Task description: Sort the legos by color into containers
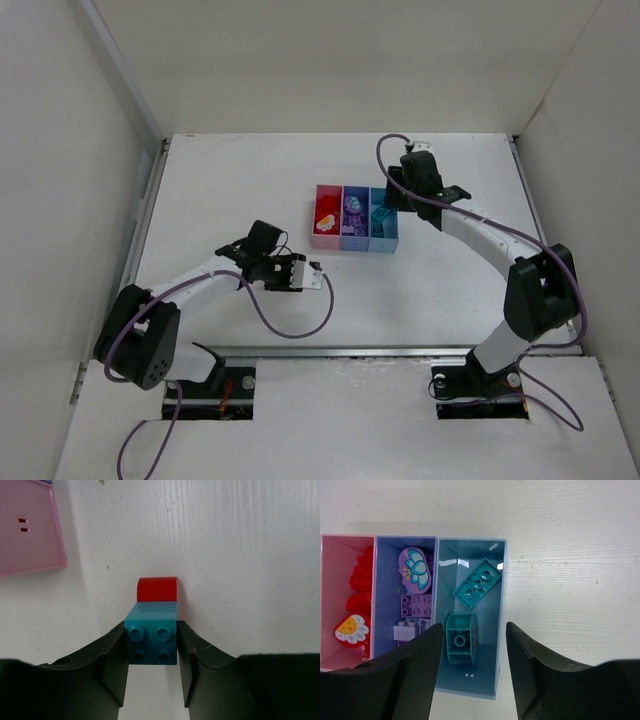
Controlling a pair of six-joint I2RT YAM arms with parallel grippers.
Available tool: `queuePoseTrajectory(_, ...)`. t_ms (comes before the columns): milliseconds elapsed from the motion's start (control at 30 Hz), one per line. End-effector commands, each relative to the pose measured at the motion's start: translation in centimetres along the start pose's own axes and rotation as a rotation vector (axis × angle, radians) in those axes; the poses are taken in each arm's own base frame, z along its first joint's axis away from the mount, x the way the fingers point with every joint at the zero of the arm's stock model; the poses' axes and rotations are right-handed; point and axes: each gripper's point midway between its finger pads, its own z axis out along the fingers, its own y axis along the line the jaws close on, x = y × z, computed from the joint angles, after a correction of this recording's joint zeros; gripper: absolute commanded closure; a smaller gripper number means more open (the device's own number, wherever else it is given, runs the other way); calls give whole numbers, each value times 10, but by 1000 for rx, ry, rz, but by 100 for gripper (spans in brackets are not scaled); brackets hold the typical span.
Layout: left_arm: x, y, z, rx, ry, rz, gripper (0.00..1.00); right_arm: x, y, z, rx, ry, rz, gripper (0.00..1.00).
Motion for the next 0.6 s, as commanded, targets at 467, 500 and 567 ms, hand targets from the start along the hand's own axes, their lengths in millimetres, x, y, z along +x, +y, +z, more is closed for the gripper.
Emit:
queuePoseTrajectory(467, -45, 45, -33, -85, -136, -177, 100, -19, 80, -82, -563, -137, -438, 40)
queuePoseTrajectory(500, -68, 61, -48, -104, -226, -184, 100, -10, 95, -97, -673, -142, -528, 37)
queuePoseTrajectory(567, -87, 80, -69, -133, -311, -251, 100, 6, 122, -121, -822, -156, -646, 35)
